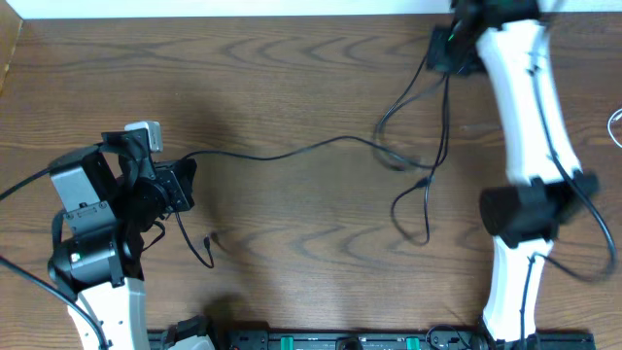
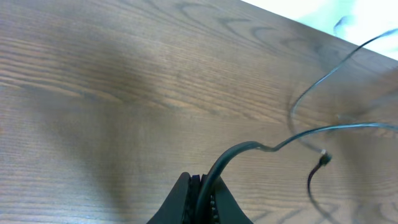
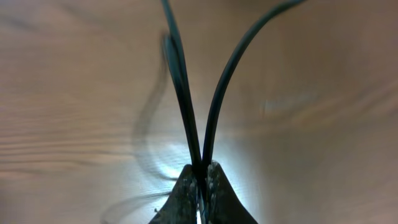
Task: Untangle cables
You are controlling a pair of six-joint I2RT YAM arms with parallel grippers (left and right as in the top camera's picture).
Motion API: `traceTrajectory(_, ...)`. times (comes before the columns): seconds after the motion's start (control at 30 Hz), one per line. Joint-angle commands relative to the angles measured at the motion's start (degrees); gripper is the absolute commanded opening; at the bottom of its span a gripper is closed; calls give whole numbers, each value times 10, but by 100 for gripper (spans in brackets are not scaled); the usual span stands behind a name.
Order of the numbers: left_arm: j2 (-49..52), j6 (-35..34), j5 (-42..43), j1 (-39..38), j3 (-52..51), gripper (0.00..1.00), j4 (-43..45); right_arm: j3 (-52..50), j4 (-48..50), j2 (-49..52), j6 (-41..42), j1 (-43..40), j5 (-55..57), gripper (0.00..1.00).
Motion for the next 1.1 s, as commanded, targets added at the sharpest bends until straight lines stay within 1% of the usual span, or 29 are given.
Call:
traceTrajectory(0.0,12,11,7,2,-1,7,-3,69,10,-96,-63,2,10,1)
traceTrajectory(0.1,16,11,-3,2,-1,7,-10,89,44,-152,-63,-2,11,1)
traceTrajectory(0.27,17,11,-45,2,-2,7,-24,90,97,-232,-57,-9,14,1)
traceTrajectory(0.4,17,11,-46,2,-2,7,-28,90,95,-265,-49,-9,13,1)
traceTrajectory(0.53,17,11,-37,2,-2,7,-28,89,60,-264,-50,-3,-8,1)
traceTrajectory(0.6,16,11,-20,2,-2,8,-28,82,31,-254,-50,5,-25,7)
traceTrajectory(0.67,16,11,-4,2,-2,8,-28,72,2,-242,-50,11,-38,17)
traceTrajectory(0.7,16,11,3,2,-2,7,-27,66,-11,-236,-50,14,-41,23)
traceTrajectory(0.73,16,11,9,2,-2,7,-26,59,-26,-226,-50,16,-43,32)
traceTrajectory(0.8,16,10,27,2,-2,8,-21,47,-54,-209,-50,17,-44,43)
traceTrajectory(0.87,16,10,80,2,-2,8,-4,33,-78,-191,-56,19,-50,51)
traceTrajectory(0.97,15,10,193,2,-2,7,36,7,-96,-163,-103,31,-103,59)
traceTrajectory(1.07,15,8,296,2,-2,7,84,-29,-96,-141,-164,51,-159,75)
